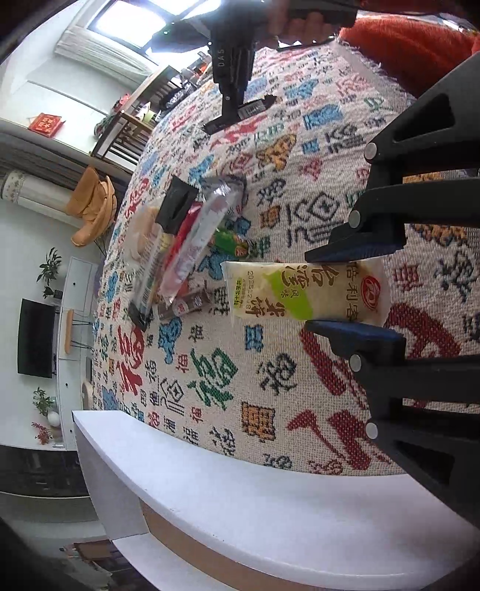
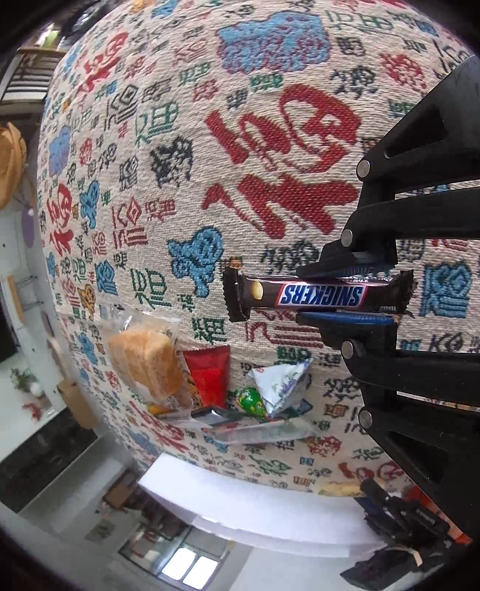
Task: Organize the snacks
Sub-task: 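Carry bread packet and Snickers over the white box and open both tools, then move both tools back over the snack pile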
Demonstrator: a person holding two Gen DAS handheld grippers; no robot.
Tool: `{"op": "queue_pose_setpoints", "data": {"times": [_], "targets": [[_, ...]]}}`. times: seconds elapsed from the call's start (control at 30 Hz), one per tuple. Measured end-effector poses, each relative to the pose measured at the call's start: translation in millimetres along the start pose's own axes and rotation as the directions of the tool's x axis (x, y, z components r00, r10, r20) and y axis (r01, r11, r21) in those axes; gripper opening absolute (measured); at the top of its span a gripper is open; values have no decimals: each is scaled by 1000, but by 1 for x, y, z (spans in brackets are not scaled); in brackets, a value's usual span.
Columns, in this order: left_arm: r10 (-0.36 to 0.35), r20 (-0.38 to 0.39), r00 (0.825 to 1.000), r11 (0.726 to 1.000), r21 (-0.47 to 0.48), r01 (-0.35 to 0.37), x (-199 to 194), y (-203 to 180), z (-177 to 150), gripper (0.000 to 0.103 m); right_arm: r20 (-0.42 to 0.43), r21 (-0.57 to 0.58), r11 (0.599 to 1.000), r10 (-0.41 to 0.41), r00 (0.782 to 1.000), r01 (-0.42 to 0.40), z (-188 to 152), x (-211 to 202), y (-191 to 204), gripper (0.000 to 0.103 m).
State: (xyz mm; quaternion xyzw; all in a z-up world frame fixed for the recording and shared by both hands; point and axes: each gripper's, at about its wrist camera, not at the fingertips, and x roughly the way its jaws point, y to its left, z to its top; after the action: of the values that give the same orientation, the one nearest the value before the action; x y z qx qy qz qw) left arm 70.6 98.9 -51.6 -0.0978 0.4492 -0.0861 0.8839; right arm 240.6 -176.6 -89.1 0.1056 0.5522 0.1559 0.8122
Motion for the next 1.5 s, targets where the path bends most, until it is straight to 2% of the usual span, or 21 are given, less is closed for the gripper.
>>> {"op": "queue_pose_setpoints", "data": {"times": [0.17, 0.3, 0.4, 0.5, 0.57, 0.7, 0.77, 0.8, 0.83, 0.87, 0.9, 0.93, 0.97, 1.03, 1.07, 1.13, 1.23, 1.33, 1.4, 1.5], "targets": [[-95, 60, 994, 995, -24, 97, -38, -10, 17, 29, 55, 6, 996, 87, 995, -87, -12, -36, 6, 17], [-125, 153, 980, 988, -67, 136, -86, 5, 33, 29, 101, -79, 984, 165, 981, -157, -6, -65, 45, 17], [-105, 219, 970, 984, -119, 134, -124, 37, 43, 29, 118, -154, 959, 255, 960, -237, -2, -86, 87, 17], [-10, 271, 962, 984, -167, 57, -160, 80, 51, 29, 110, -223, 915, 367, 924, -337, 5, -98, 141, 17], [107, 283, 953, 978, -200, -51, -179, 110, 55, 29, 88, -282, 874, 433, 897, -395, 9, -102, 186, 17], [284, 258, 924, 934, -294, -205, -197, 172, 51, 29, 22, -397, 793, 511, 859, -462, -1, -90, 277, 18], [364, 223, 904, 903, -322, -284, -193, 196, 48, 29, -7, -430, 767, 525, 851, -476, -10, -75, 314, 18], [405, 192, 894, 883, -337, -327, -188, 206, 46, 33, -21, -437, 760, 527, 850, -482, -13, -65, 329, 18], [436, 161, 885, 865, -346, -363, -181, 216, 44, 44, -34, -439, 753, 531, 847, -489, -15, -55, 342, 20], [460, 126, 879, 849, -350, -395, -172, 223, 41, 69, -47, -440, 752, 526, 849, -490, -20, -44, 352, 24], [487, 96, 868, 831, -356, -427, -164, 228, 38, 92, -58, -442, 761, 505, 861, -475, -24, -35, 359, 30], [512, 86, 855, 816, -360, -453, -160, 230, 32, 94, -59, -441, 773, 482, 874, -456, -26, -29, 362, 50], [521, 87, 849, 812, -357, -461, -155, 229, 27, 94, -42, -438, 783, 472, 880, -441, -29, -29, 360, 60], [497, 104, 862, 832, -341, -438, -149, 218, 21, 94, 10, -451, 794, 462, 887, -408, -32, -28, 341, 61], [489, 108, 866, 837, -336, -431, -144, 215, 20, 94, 34, -460, 803, 441, 897, -378, -32, -29, 331, 62], [465, 125, 876, 856, -316, -409, -138, 197, 22, 94, 104, -453, 842, 377, 920, -294, -29, -30, 300, 63], [376, 178, 909, 910, -257, -326, -134, 157, 26, 94, 260, -402, 909, 230, 938, -112, -29, -35, 230, 69], [252, 220, 943, 963, -150, -222, -124, 97, 40, 99, 376, -289, 949, -7, 926, 124, -29, -28, 143, 69], [176, 222, 959, 984, -71, -164, -112, 60, 47, 103, 382, -193, 951, -153, 911, 241, -29, -20, 81, 69], [58, 163, 985, 998, 23, -62, -75, 10, 49, 103, 347, -55, 940, -298, 889, 337, -30, -18, 4, 69]]}}
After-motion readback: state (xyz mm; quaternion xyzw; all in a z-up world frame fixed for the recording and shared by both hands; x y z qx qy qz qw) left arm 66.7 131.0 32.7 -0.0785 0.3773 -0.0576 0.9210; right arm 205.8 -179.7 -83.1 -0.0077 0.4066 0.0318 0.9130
